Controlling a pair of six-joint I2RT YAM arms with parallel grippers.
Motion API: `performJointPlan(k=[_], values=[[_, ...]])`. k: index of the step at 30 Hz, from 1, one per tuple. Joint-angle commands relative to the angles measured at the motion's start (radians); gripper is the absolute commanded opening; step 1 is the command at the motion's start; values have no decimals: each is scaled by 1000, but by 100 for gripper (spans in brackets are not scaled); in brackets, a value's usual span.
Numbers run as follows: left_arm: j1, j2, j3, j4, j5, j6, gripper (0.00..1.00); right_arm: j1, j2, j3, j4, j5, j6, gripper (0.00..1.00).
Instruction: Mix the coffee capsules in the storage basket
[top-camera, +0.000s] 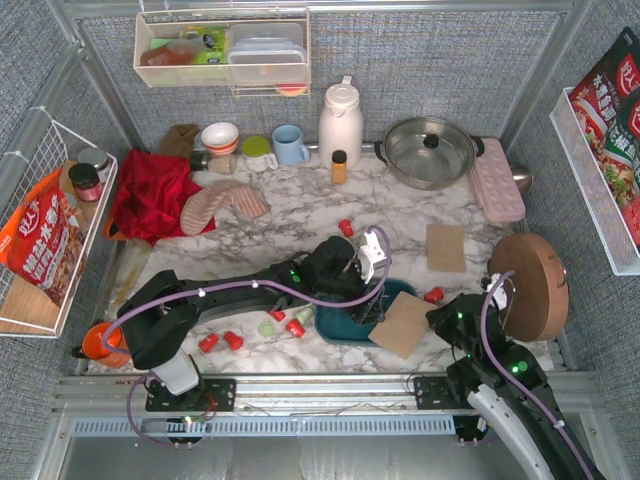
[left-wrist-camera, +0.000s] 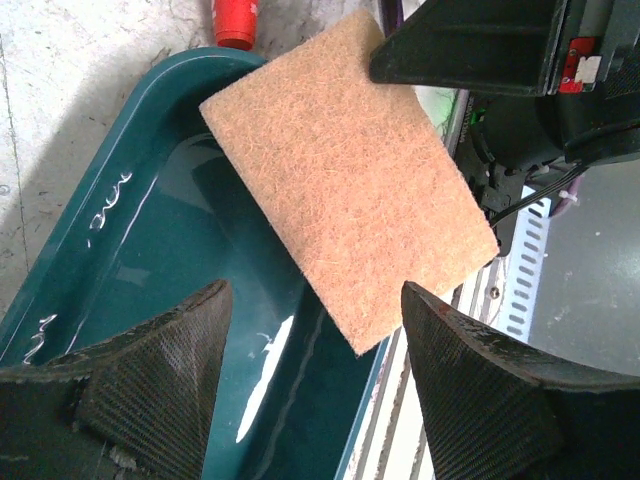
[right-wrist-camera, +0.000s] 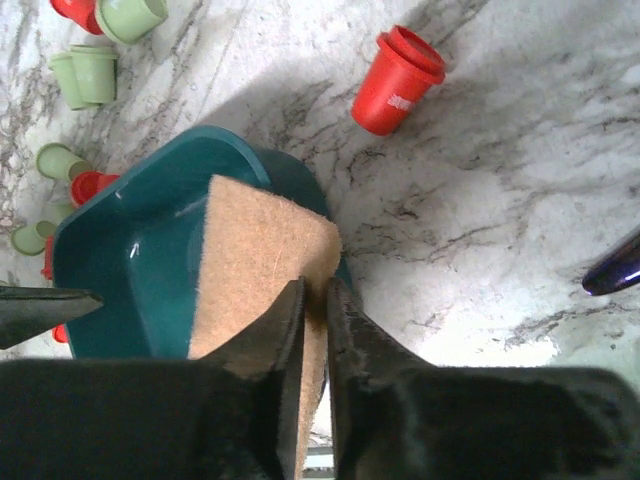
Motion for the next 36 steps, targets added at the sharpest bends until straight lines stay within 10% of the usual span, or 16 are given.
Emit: performJointPlan(k=[1,16,25,36], values=[[0,-6,5,4,-16,10,77,1,25,24,38,16,-30,8],[0,-93,-31,16,-242,22,78,0,211,240,265,160,-268,0],[-1,-105,-27,-42,-615,1,78,-55,428,264,752,523,-577,0],[0,-54,27,-141,-762,-19,78,-367,950,264,1033,305,-415,5]])
